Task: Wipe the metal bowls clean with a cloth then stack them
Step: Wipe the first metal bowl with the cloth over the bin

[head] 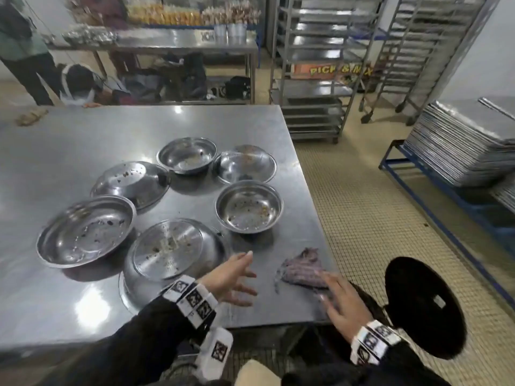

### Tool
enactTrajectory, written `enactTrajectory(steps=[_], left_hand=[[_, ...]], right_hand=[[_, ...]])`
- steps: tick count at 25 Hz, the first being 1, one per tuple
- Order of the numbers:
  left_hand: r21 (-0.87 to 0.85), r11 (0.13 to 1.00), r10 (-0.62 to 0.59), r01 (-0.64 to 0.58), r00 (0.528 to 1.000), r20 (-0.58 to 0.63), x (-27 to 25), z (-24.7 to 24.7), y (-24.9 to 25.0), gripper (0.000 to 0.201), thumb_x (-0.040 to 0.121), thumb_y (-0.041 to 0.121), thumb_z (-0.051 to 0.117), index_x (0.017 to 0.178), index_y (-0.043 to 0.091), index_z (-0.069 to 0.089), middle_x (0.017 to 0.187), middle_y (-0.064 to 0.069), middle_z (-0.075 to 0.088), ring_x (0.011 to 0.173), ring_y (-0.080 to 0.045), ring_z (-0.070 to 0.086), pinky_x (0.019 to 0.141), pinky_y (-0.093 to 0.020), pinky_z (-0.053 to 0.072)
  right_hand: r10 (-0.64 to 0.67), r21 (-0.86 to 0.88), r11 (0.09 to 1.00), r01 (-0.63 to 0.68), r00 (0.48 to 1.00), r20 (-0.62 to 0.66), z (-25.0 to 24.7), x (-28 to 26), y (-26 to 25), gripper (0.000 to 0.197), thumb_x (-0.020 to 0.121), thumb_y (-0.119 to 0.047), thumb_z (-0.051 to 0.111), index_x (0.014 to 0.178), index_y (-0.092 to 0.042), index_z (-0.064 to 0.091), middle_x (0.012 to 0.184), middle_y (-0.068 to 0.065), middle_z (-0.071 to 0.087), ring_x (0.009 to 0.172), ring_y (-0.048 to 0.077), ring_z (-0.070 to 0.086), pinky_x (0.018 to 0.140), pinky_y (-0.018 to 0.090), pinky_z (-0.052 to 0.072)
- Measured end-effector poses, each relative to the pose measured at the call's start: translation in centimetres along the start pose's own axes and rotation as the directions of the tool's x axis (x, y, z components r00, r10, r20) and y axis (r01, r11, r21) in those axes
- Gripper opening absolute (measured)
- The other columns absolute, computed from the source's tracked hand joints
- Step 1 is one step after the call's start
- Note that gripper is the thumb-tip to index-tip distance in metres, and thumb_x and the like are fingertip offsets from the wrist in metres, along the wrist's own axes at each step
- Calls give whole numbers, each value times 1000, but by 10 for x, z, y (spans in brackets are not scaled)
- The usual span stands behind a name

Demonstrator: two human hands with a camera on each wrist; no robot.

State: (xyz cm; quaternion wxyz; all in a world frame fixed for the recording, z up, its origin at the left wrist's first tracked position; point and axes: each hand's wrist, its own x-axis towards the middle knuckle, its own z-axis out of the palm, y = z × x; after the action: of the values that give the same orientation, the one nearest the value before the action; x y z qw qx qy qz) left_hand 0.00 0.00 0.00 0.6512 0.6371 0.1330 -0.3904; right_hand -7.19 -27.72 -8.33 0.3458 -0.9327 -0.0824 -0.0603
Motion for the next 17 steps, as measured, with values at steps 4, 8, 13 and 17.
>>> enactTrajectory(steps=[4, 8, 13, 17], left_hand=[[-244, 968, -95, 60, 987, -132, 47, 4, 27, 74, 91, 62, 45, 143, 13, 29, 123, -22, 53, 87, -39, 64, 59, -45, 59], [-335, 942, -67, -25, 963, -261, 75, 3, 37, 63, 90, 58, 52, 128, 10, 38, 99, -19, 55, 84, -41, 64, 58, -46, 58], [-319, 945, -56, -70, 928, -369, 99, -5, 48, 40, 98, 24, 50, 128, -1, 44, 85, -15, 54, 72, -27, 60, 44, -39, 56], [-328, 939, -24, -105, 930, -367, 103, -6, 42, 30, 98, 12, 45, 125, -1, 45, 94, -17, 55, 86, -29, 60, 46, -43, 57]], right_hand=[[91, -296, 953, -61, 992, 89, 11, 42, -8, 76, 84, -75, 11, 143, -33, 33, 141, 8, 42, 127, 29, 42, 107, 39, 31], [315, -480, 849, -223, 941, 121, 18, 64, -18, 72, 83, -74, 25, 146, -39, 22, 150, -3, 25, 134, 24, 26, 110, 41, 24], [319, -575, 793, -202, 942, 108, 27, 79, -22, 59, 90, -57, 43, 143, -32, 34, 148, 0, 32, 127, 26, 33, 105, 40, 29], [215, -417, 888, -193, 977, 4, 19, 70, -13, 40, 85, -24, 66, 124, -16, 61, 124, 9, 58, 105, 33, 52, 91, 43, 47]])
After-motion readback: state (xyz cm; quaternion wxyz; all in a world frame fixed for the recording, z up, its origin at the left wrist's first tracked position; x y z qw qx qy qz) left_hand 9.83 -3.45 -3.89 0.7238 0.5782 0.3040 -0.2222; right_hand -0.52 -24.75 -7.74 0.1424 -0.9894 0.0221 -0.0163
